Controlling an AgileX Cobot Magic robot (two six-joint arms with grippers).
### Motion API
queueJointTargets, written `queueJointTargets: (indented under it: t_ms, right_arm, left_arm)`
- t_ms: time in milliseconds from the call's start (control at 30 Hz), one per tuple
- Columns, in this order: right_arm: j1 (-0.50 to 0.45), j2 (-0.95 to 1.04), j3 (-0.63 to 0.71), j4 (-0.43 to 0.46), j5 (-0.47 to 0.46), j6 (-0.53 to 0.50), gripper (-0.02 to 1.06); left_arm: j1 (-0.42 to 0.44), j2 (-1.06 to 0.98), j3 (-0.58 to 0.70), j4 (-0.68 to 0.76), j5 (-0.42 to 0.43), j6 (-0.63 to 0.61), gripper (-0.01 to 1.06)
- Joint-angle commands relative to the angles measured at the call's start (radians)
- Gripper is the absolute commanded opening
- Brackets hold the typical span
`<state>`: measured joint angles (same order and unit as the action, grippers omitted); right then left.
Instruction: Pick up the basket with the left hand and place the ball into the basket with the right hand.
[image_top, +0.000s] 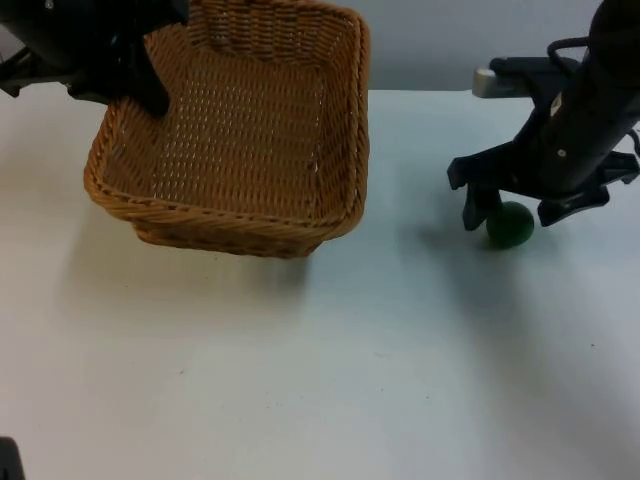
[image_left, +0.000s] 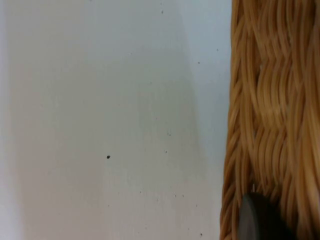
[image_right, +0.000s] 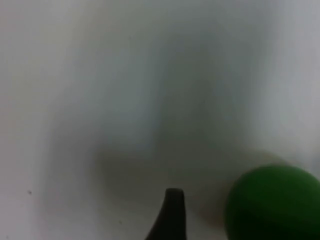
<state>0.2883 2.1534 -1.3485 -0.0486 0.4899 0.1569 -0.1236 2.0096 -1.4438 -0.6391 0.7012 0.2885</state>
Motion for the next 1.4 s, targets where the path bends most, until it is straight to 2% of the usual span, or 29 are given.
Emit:
queueJointTargets:
  t_ms: [0,400,700,767,800,867,900,933,967,1000,1100,1133,1233,1267,1367]
  right_arm:
    - [0.010,0.010,-0.015,0.000,-0.002,0.002,0.74]
    - [0.022,0.039,-0.040,0.002,0.057,0.002,0.73]
    - [0.022,0.039,-0.040,-0.002,0.050,0.002,0.73]
    - [0.022,0.039,-0.040,-0.002,0.046,0.002,0.65]
    - [0.022,0.039,-0.040,-0.002,0.046,0.002,0.65]
    - [0.022,0.039,-0.040,-0.007,0.034,-0.001,0.41]
    - [0.022,0.039,-0.040,-0.007,0.022,-0.031,0.20]
    - [0.022,0.039,-0.040,-0.007,0.022,-0.031,0.20]
    - [0.022,0.039,-0.040,-0.007,0.009,-0.052,0.03]
    - [0.022,0.039,-0.040,-0.019,-0.003,-0.062,0.00]
    - [0.019,0.026,-0.086,-0.117,-0.009,-0.047,0.00]
    - [0.019,0.026,-0.086,-0.117,-0.009,-0.047,0.00]
    - [0.014,-0.024,-0.215,-0.184,0.017,-0.032,0.00]
    - [0.014,-0.024,-0.215,-0.184,0.017,-0.032,0.00]
    - [0.032,-0.101,-0.411,-0.176,-0.009,-0.032,0.00]
  left_arm:
    - [0.001,-0.015,-0.008,-0.025,-0.023,-0.001,0.00]
    - [0.001,-0.015,-0.008,-0.025,-0.084,-0.001,0.00]
    - [0.001,-0.015,-0.008,-0.025,-0.089,-0.001,0.00]
    - [0.001,-0.015,-0.008,-0.025,-0.089,-0.001,0.00]
    - [0.001,-0.015,-0.008,-0.025,-0.089,-0.001,0.00]
    - [0.001,-0.015,-0.008,-0.025,-0.089,-0.001,0.00]
    - [0.001,-0.015,-0.008,-0.025,-0.089,-0.001,0.00]
    - [0.001,-0.015,-0.008,-0.025,-0.089,-0.001,0.00]
    - [0.001,-0.015,-0.008,-0.025,-0.089,-0.001,0.00]
    - [0.001,-0.015,-0.008,-0.025,-0.089,-0.001,0.00]
    - [0.001,-0.015,-0.008,-0.025,-0.089,-0.001,0.00]
    - [0.001,-0.015,-0.008,-0.025,-0.089,-0.001,0.00]
    - [0.001,-0.015,-0.008,-0.025,-0.091,-0.001,0.00]
    - [0.001,-0.015,-0.008,-0.025,-0.091,-0.001,0.00]
    - [0.001,-0.015,-0.008,-0.025,-0.093,-0.001,0.00]
